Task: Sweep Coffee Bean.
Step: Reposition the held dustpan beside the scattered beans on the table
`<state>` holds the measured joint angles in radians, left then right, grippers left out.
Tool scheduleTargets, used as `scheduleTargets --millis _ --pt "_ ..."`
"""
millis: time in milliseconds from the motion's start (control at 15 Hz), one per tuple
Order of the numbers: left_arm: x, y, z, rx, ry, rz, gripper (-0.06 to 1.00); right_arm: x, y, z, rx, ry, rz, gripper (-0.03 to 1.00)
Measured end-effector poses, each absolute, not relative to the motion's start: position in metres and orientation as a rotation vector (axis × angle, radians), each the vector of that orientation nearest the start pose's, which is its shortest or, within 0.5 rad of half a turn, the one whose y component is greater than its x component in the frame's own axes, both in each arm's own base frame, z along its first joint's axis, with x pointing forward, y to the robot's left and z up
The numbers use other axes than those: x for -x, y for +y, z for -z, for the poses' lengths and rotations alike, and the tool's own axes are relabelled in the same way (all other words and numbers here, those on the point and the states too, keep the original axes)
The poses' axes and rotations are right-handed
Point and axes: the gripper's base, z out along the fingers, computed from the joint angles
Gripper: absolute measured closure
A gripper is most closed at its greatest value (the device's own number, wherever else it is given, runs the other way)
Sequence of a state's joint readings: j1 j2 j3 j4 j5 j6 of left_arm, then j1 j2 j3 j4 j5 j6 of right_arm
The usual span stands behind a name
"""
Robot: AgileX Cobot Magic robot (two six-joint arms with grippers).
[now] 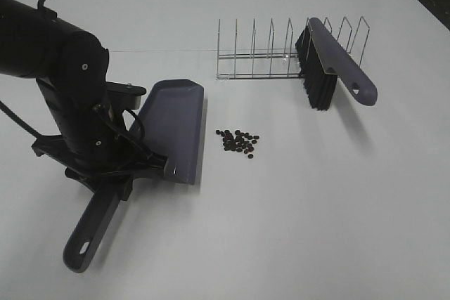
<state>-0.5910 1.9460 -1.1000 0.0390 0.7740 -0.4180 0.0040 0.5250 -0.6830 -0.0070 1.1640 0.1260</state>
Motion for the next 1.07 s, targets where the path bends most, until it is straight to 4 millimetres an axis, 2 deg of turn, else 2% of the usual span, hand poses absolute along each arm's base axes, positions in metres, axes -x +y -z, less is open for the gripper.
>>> scheduleTargets --millis 200,400,467,533,600,667,733,800,933,1067 --pt "-0.284 -0.187 -0.124 -0.310 3.079 -0.009 0.63 -0.134 0.000 -0.332 -0.158 2.603 -0.037 0.03" --pt "-0.284 -0.187 -0.124 -0.314 3.079 -0.010 0.63 -0.214 0.002 -0.327 -0.145 2.773 -0.051 0.03" --pt "-0.284 -0.187 -0.124 -0.315 3.078 -0.011 0.63 -0.226 0.003 -0.327 -0.127 2.786 -0.055 0.03" --pt "-0.284 -0.187 -0.124 -0.316 3.078 -0.012 0.63 -0.254 0.004 -0.324 -0.101 2.820 -0.071 0.03" --pt "-0.284 -0.187 -0.124 -0.316 3.078 -0.012 0.63 -0.308 0.007 -0.309 -0.063 2.889 -0.106 0.03" --pt "-0.284 -0.187 -0.124 -0.316 3.078 -0.012 0.63 -0.334 0.009 -0.304 -0.042 2.903 -0.136 0.03" --pt "-0.284 -0.187 -0.124 -0.316 3.078 -0.012 0.63 -0.360 0.011 -0.294 -0.036 2.914 -0.161 0.03" --pt "-0.284 -0.187 -0.124 -0.316 3.078 -0.012 0.63 -0.374 0.011 -0.289 -0.027 2.916 -0.170 0.03" --pt "-0.284 -0.187 -0.124 -0.316 3.078 -0.012 0.63 -0.425 0.014 -0.265 -0.023 2.908 -0.202 0.03" --pt "-0.284 -0.187 -0.124 -0.316 3.078 -0.012 0.63 -0.467 0.028 -0.237 0.018 2.897 -0.209 0.03"
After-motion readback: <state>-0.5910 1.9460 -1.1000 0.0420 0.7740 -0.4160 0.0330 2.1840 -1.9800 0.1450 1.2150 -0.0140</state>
